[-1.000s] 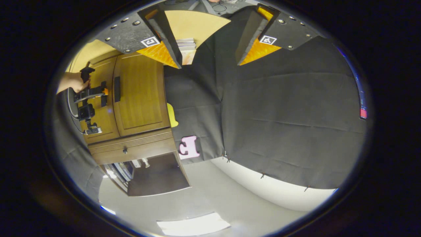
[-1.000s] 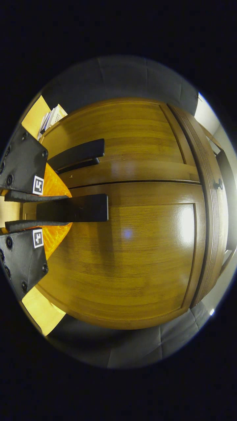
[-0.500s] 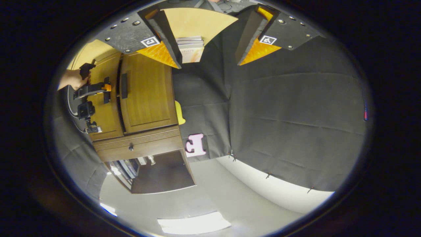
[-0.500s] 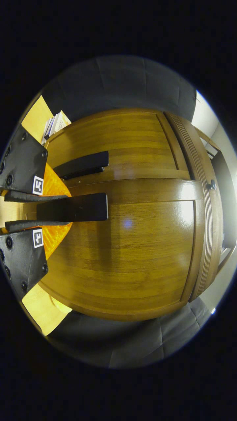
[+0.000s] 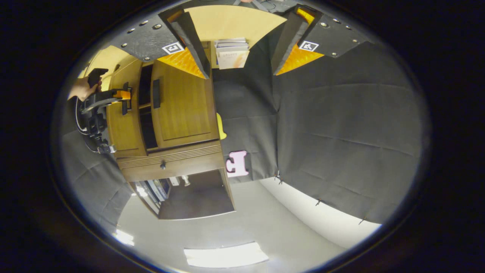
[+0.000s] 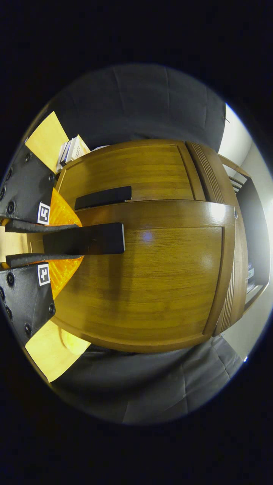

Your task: Open the right door of the double-door shoe cabinet with the right hand, and open the left door with the left hand.

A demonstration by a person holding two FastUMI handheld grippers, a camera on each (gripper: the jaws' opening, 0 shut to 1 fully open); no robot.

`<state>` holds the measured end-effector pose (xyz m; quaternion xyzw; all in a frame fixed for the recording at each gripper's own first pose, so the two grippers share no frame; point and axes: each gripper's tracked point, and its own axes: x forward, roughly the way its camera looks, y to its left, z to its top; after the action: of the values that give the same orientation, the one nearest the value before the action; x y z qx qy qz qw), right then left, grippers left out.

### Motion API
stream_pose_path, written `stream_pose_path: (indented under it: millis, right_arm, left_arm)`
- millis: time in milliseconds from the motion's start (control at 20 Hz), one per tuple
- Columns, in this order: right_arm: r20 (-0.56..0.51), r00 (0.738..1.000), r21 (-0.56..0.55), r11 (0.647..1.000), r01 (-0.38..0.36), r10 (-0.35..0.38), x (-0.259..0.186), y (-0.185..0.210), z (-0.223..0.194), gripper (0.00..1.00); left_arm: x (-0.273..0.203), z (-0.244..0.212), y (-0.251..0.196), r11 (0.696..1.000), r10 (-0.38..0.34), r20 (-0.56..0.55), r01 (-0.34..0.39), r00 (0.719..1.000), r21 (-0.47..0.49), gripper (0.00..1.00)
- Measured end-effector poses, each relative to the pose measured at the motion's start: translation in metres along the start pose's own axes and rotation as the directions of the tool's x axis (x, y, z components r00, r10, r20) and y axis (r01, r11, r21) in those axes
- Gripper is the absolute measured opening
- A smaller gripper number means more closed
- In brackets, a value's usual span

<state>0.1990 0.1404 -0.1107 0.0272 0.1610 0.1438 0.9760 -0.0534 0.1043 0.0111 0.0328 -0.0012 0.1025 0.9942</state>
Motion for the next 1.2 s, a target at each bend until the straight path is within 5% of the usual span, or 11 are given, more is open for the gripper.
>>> stream_pose_path:
  millis: [450,500,1200]
  right_arm:
    - [-0.009,1.000,0.016,1.000,0.021,-0.021,-0.061,-0.032,-0.010,0.20]
    - [-0.011,1.000,0.017,1.000,0.024,-0.024,-0.069,-0.037,-0.009,0.27]
    - [-0.030,0.997,0.025,0.997,0.073,-0.072,-0.123,-0.094,-0.015,0.23]
  left_arm:
    - [-0.005,0.007,-0.015,0.994,-0.108,0.019,0.109,0.994,-0.021,0.96]
    - [-0.006,0.008,-0.017,0.992,-0.124,0.021,0.125,0.992,-0.024,0.96]
    - [-0.019,0.029,-0.035,0.960,-0.275,0.043,0.277,0.961,-0.039,0.96]
